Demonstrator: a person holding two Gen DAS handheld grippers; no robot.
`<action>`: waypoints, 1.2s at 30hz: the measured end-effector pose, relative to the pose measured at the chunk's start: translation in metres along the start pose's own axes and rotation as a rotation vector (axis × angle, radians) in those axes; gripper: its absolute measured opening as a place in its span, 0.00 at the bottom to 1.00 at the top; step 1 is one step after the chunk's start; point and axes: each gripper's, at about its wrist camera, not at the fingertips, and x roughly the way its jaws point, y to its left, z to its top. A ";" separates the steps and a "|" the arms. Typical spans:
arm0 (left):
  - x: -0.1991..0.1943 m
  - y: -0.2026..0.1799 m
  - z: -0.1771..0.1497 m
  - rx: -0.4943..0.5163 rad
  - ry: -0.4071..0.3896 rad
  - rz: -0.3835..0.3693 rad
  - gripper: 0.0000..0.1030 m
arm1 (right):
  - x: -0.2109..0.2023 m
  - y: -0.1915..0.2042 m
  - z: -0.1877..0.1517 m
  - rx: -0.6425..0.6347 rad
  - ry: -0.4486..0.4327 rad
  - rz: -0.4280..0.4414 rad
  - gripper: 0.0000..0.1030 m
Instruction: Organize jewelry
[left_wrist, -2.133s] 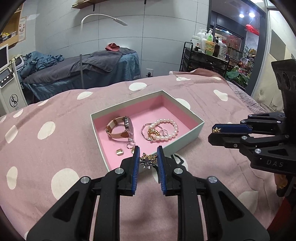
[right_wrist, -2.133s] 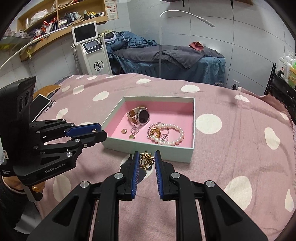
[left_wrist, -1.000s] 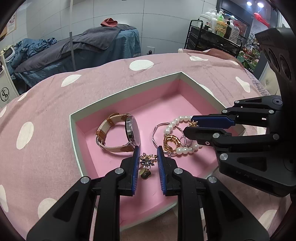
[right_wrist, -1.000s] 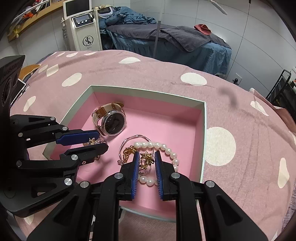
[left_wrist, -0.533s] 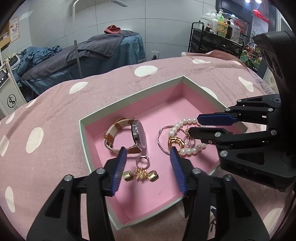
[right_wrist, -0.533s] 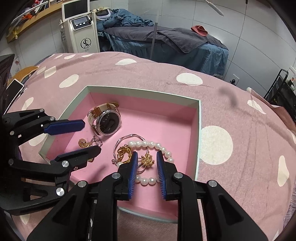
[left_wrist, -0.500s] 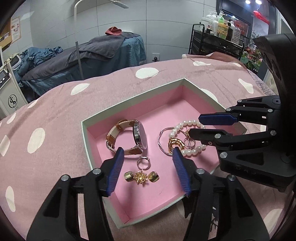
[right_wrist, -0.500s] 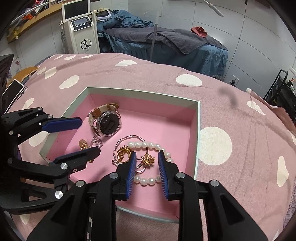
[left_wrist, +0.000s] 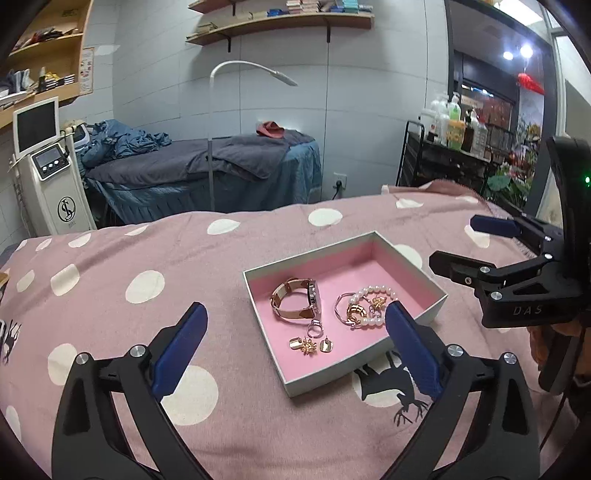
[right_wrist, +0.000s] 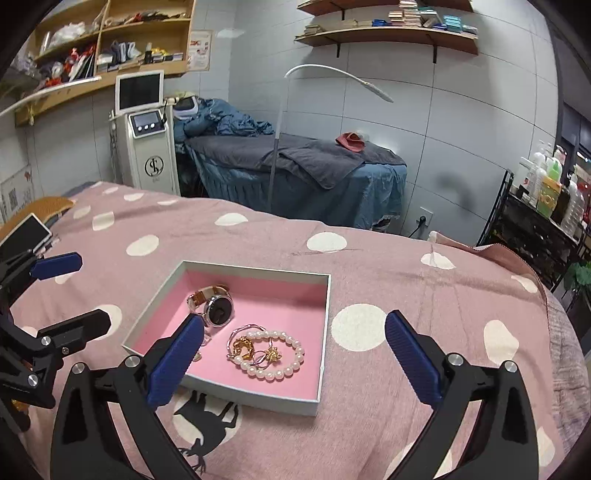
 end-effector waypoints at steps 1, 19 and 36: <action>-0.011 0.000 -0.002 -0.015 -0.026 0.004 0.94 | -0.010 -0.001 -0.003 0.025 -0.014 0.007 0.94; -0.140 -0.037 -0.083 -0.086 -0.129 0.081 0.94 | -0.144 0.021 -0.092 0.071 -0.115 -0.019 0.94; -0.227 -0.074 -0.174 -0.153 -0.105 0.141 0.94 | -0.249 0.062 -0.178 0.090 -0.206 -0.126 0.94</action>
